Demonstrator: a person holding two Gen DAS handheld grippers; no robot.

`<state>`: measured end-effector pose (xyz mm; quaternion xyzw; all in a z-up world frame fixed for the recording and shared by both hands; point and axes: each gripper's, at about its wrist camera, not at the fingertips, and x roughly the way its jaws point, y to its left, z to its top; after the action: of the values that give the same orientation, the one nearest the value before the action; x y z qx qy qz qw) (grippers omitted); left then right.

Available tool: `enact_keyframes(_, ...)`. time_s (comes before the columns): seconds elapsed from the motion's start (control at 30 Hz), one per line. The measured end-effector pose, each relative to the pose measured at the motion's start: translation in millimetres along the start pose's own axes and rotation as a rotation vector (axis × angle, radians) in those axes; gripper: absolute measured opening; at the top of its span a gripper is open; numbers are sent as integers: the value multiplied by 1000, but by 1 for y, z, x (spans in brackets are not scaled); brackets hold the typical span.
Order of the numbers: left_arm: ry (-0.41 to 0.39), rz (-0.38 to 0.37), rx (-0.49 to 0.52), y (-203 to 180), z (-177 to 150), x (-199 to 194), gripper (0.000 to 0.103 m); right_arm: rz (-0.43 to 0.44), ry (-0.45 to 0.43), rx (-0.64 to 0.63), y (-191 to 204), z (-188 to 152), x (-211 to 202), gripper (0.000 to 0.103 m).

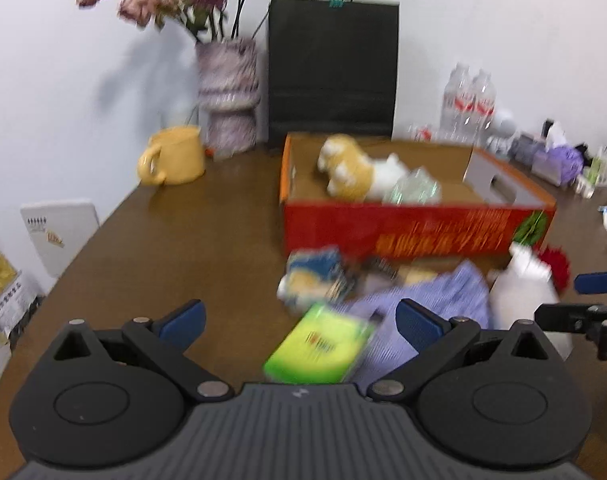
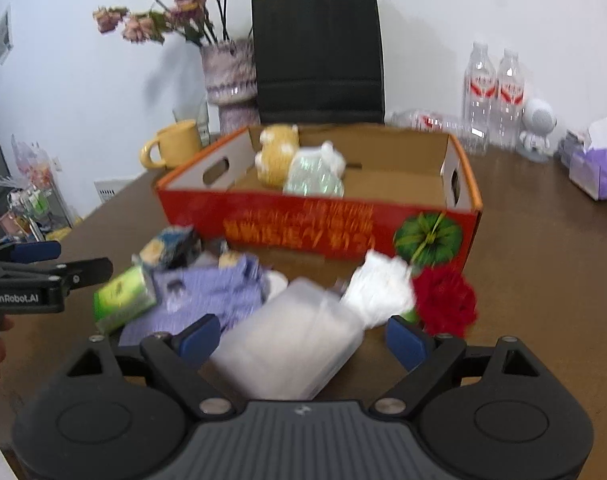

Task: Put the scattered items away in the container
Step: 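Grasp the green tissue pack with the left gripper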

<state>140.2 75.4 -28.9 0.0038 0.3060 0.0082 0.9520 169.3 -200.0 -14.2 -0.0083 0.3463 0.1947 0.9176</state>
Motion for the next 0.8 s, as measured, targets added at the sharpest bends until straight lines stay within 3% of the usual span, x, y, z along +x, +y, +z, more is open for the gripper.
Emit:
enact_keyframes(0.27, 53, -20, 35, 5, -12, 30, 103, -115, 21, 67, 19, 3, 18, 90)
enact_keyframes(0.37, 84, -40, 48, 4, -14, 41, 99, -122, 48, 80, 19, 3, 24, 90)
enact_keyframes(0.5, 87, -85, 62, 2, -15, 42, 77, -148, 95, 88, 12, -4, 30, 88)
enact_keyframes(0.53, 82, -94, 65, 2, -15, 41, 72, -137, 107, 102, 8, -7, 31, 82)
enact_keyframes(0.6, 74, -102, 71, 0, -15, 37, 52, -119, 102, 115, 3, -10, 29, 67)
enact_keyframes(0.67, 62, -99, 81, -2, -16, 33, 46, -103, 96, 119, -1, -12, 26, 66)
enact_keyframes(0.8, 30, -92, 79, -3, -18, 22, 46, -90, 47, 107, -2, -16, 15, 66)
